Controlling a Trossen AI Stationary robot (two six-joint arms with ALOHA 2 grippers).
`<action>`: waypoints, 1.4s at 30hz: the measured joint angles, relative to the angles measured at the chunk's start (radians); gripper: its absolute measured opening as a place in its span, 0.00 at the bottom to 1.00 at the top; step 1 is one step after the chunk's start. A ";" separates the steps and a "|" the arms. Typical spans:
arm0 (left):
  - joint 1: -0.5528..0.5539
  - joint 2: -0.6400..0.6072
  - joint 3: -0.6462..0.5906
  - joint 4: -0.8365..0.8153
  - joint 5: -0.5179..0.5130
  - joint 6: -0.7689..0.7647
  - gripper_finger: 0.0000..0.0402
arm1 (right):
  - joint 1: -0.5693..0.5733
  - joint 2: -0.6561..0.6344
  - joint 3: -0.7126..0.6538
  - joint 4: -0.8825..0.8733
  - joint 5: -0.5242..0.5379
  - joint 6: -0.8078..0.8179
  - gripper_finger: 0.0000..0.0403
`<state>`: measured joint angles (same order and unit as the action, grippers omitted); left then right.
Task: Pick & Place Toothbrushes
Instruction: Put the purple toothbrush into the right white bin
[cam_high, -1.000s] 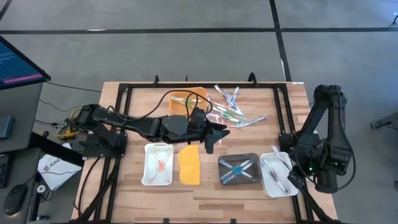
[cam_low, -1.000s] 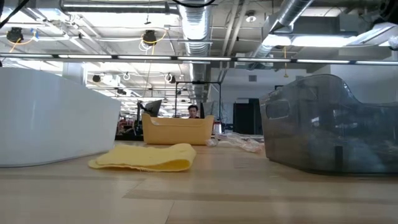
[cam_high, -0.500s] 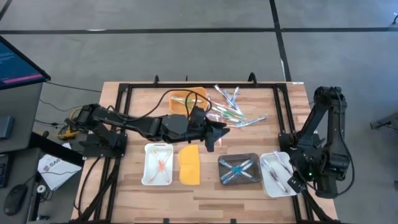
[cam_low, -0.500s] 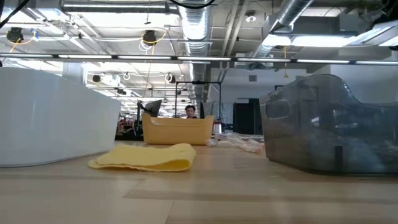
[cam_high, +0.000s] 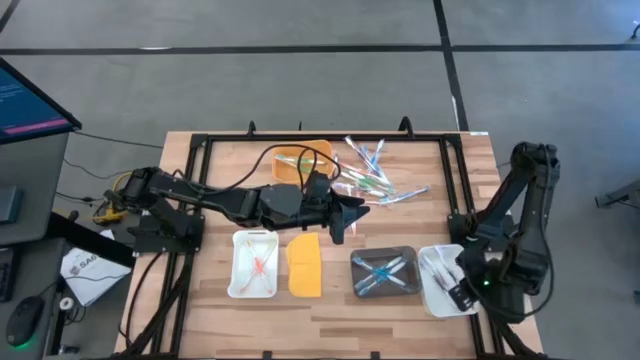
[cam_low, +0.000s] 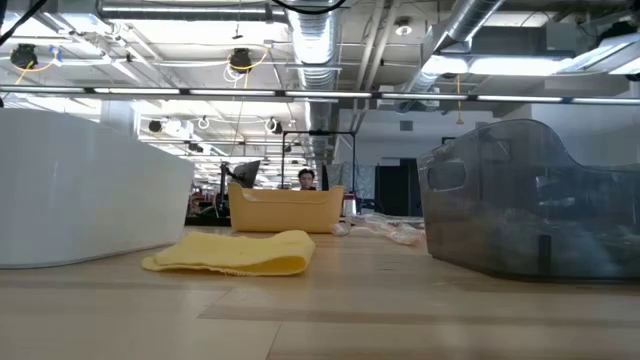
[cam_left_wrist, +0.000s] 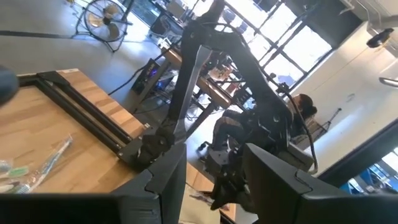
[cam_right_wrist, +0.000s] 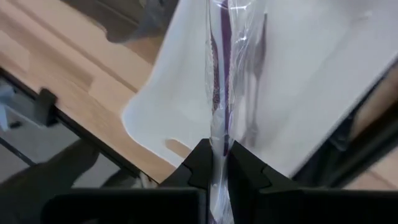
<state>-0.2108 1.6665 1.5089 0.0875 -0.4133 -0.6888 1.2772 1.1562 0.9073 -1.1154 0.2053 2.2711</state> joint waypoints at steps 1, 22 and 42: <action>0.000 0.000 0.000 0.000 0.007 0.000 0.38 | -0.015 0.010 0.000 0.009 -0.005 0.000 0.05; 0.016 -0.001 0.000 -0.001 0.742 0.003 0.38 | -0.383 0.061 0.069 0.042 -0.070 0.008 0.05; 0.015 -0.001 0.000 0.000 0.669 0.001 0.38 | -0.113 0.114 0.081 -0.138 -0.157 -0.202 0.05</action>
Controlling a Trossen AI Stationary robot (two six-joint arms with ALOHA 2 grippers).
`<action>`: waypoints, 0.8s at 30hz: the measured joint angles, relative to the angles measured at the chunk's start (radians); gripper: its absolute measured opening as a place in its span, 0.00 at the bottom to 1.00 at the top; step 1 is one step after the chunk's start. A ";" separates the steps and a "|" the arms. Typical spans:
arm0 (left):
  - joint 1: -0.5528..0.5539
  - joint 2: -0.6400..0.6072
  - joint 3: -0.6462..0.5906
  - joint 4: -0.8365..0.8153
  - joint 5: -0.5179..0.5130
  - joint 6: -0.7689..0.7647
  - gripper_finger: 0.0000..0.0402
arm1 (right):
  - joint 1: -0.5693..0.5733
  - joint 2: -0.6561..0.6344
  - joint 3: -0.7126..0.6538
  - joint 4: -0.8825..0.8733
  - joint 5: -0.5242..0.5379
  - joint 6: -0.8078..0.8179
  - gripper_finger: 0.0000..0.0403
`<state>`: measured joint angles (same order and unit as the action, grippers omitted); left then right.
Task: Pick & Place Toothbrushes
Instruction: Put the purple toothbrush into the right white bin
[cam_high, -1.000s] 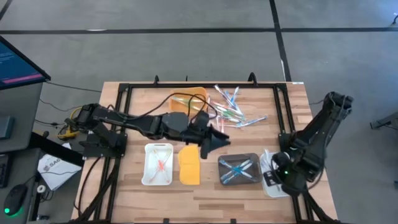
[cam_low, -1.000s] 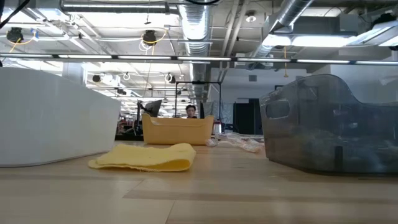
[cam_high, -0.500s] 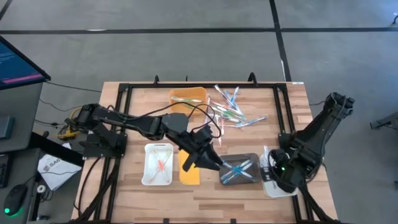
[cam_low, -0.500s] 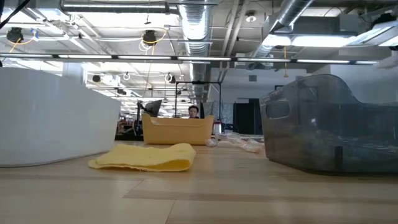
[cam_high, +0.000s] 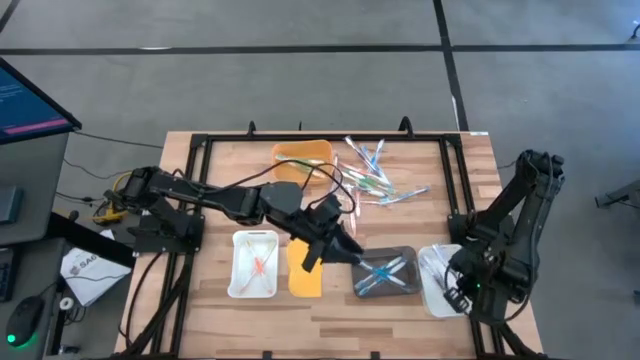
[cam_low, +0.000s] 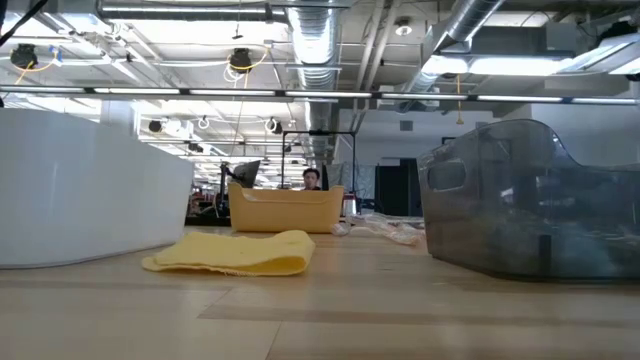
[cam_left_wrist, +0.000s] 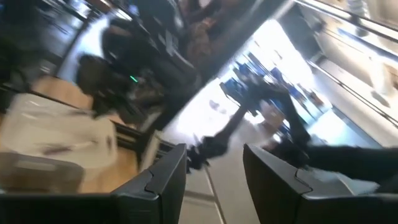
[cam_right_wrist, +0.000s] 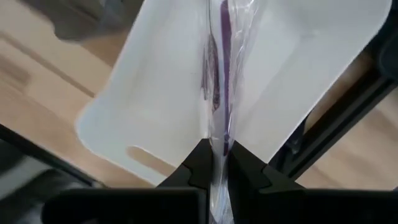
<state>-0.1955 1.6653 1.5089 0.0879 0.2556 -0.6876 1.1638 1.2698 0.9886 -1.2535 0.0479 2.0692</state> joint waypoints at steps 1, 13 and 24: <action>0.000 0.000 0.000 0.000 -0.025 0.000 0.38 | 0.005 0.014 0.000 0.001 0.000 -0.024 0.05; -0.011 0.000 0.000 0.003 -0.234 -0.029 0.38 | 0.028 0.124 0.000 0.015 -0.001 -0.082 0.05; -0.027 0.000 0.000 0.004 -0.296 -0.033 0.38 | 0.034 0.162 -0.013 0.076 0.000 -0.081 0.05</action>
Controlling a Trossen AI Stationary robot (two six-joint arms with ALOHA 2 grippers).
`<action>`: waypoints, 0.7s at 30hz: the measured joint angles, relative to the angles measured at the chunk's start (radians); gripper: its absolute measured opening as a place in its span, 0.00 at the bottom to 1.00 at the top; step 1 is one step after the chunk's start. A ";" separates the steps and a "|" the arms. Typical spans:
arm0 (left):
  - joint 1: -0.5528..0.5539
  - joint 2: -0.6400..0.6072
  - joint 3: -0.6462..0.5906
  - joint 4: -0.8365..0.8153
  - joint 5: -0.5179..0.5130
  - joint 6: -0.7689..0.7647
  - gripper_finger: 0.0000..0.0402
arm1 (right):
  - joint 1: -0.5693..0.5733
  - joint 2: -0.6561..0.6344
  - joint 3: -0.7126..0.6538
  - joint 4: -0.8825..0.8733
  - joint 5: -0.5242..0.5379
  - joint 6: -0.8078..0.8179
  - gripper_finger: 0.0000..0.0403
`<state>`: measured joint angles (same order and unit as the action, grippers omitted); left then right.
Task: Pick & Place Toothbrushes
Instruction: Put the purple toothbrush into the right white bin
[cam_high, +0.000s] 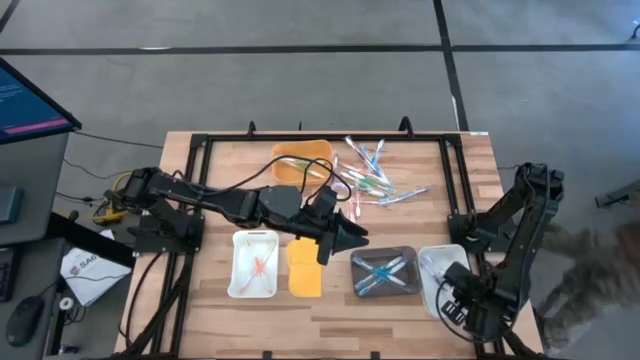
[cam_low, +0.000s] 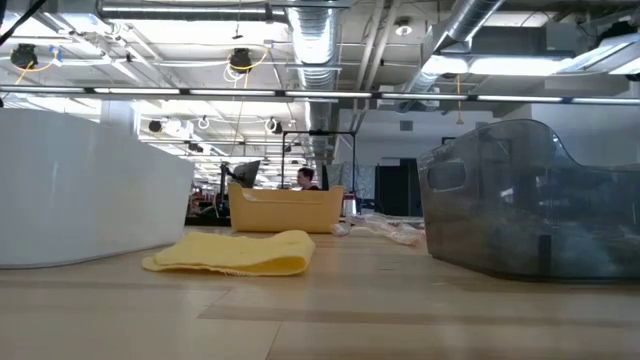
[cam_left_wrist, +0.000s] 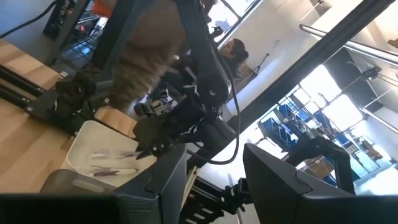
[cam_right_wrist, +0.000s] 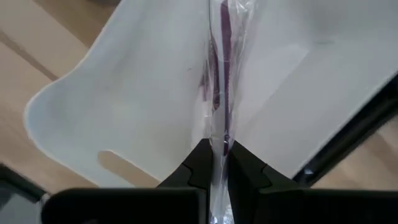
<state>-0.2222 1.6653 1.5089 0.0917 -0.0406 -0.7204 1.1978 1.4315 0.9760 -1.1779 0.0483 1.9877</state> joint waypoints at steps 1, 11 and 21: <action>0.000 0.000 0.000 0.000 -0.001 0.000 0.38 | -0.004 0.001 -0.008 0.015 0.000 0.002 0.05; -0.007 0.000 0.000 0.000 0.011 -0.003 0.38 | -0.072 0.000 -0.128 0.176 -0.110 -0.004 0.05; -0.013 0.000 0.000 0.000 0.020 -0.003 0.38 | -0.145 0.000 -0.144 0.165 -0.146 -0.075 0.23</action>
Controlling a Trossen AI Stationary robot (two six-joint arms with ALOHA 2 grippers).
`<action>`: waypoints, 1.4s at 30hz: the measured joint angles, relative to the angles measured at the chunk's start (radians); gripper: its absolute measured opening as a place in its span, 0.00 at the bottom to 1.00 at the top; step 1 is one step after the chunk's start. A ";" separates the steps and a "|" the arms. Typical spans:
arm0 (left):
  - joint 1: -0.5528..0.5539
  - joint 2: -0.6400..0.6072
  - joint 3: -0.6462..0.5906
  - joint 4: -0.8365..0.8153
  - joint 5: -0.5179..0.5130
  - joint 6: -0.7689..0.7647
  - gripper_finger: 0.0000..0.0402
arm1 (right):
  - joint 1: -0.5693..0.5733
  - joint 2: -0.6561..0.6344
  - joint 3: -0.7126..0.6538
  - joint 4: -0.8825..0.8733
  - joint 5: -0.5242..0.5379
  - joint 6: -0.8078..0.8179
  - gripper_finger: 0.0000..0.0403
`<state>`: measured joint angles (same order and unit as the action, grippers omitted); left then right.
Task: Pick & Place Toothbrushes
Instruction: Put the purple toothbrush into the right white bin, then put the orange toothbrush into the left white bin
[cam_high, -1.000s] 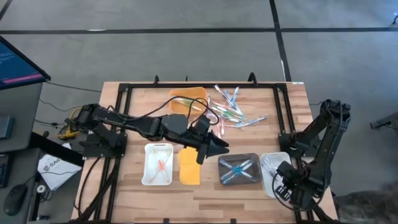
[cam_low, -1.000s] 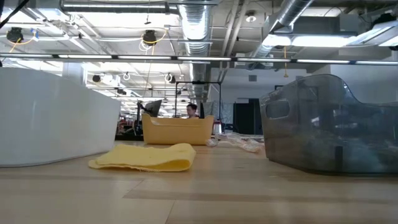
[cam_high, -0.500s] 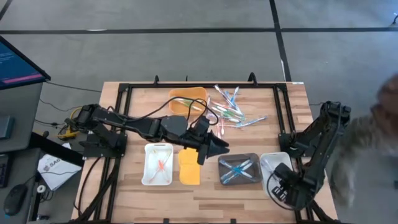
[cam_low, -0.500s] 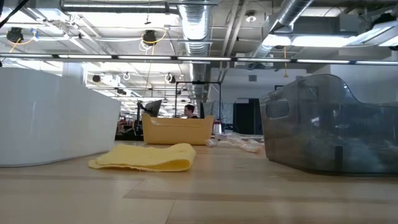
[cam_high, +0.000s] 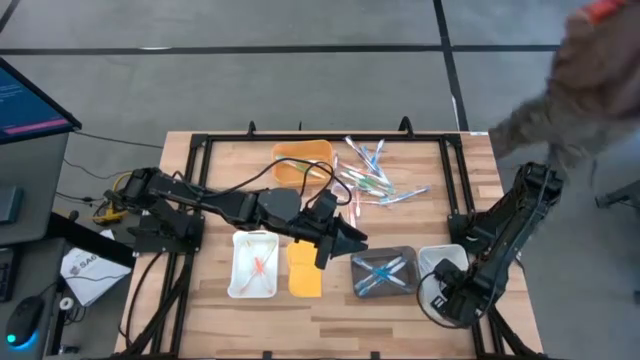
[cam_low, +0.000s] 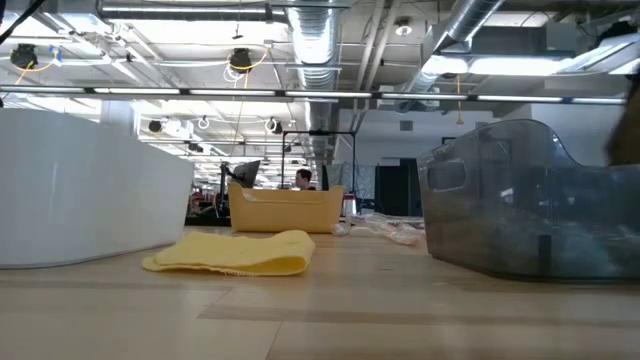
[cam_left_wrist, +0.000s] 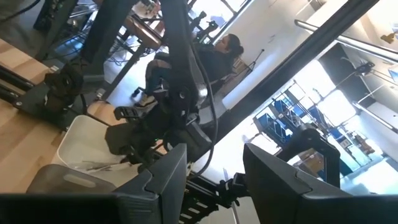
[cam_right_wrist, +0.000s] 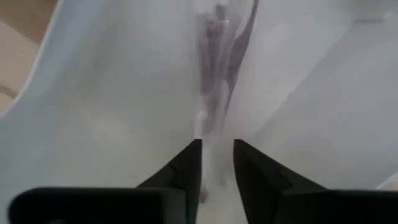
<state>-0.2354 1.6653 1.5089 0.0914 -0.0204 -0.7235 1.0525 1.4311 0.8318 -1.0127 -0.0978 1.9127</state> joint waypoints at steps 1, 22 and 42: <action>-0.001 0.000 0.000 0.000 0.000 0.000 0.38 | -0.007 0.000 0.000 -0.007 -0.003 -0.004 0.25; 0.064 0.000 0.000 0.000 -0.002 0.038 0.38 | -0.260 -0.332 0.072 -0.133 0.024 -0.478 0.47; 0.202 -0.003 0.000 0.090 -0.011 -0.016 0.38 | -0.645 -0.463 0.074 0.034 0.046 -0.916 0.38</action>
<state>-0.0331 1.6623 1.5093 0.1809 -0.0311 -0.7393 0.4073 0.9676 0.9058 -0.9789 -0.0513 0.9966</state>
